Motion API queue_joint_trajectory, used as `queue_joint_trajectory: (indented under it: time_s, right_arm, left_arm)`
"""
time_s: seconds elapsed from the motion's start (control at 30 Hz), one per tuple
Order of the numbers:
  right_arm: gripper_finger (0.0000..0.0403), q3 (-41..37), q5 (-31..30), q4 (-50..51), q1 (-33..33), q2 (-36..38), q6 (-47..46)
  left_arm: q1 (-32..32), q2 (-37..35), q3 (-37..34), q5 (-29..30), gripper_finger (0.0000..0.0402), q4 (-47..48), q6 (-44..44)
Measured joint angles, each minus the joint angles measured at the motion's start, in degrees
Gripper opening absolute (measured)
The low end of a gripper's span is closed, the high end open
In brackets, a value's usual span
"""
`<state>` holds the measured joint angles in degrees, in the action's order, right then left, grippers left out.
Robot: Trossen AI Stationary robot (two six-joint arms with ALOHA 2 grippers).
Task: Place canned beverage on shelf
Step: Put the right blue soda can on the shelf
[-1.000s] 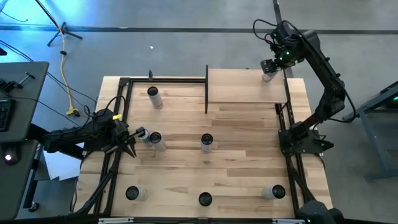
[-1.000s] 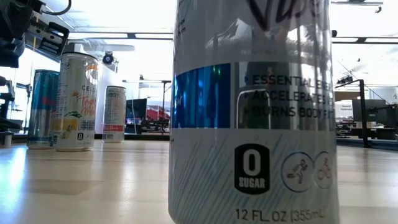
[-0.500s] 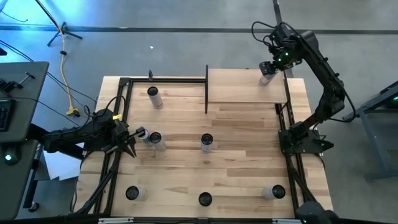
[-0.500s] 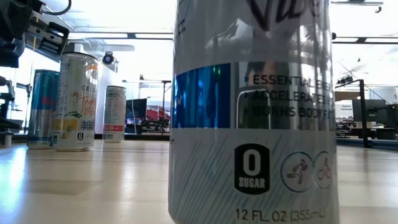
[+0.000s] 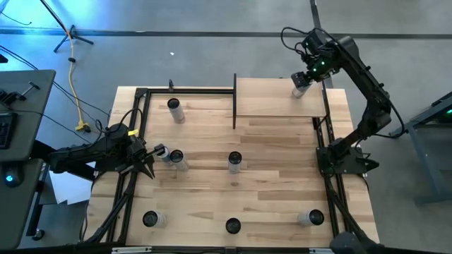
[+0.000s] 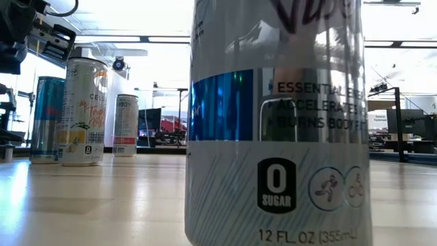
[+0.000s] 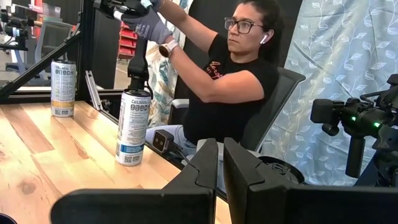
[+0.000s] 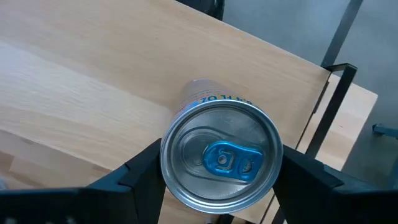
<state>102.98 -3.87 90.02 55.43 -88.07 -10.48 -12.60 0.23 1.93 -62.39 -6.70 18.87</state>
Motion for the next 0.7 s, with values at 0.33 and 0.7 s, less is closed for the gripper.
queue_joint_trajectory:
  time_s: [0.33, 0.7]
  right_arm:
    - [0.0234, 0.15, 0.45, -0.27, -0.55, -1.29, 0.02]
    - [0.0279, -0.25, 1.04, 0.18, -0.64, -2.17, 0.02]
  left_arm:
    - [-0.01, 0.0, 0.0, 0.0, 0.0003, 0.0, -0.01]
    - [-0.02, 0.0, 0.0, 0.0, 0.0003, -0.02, 0.0]
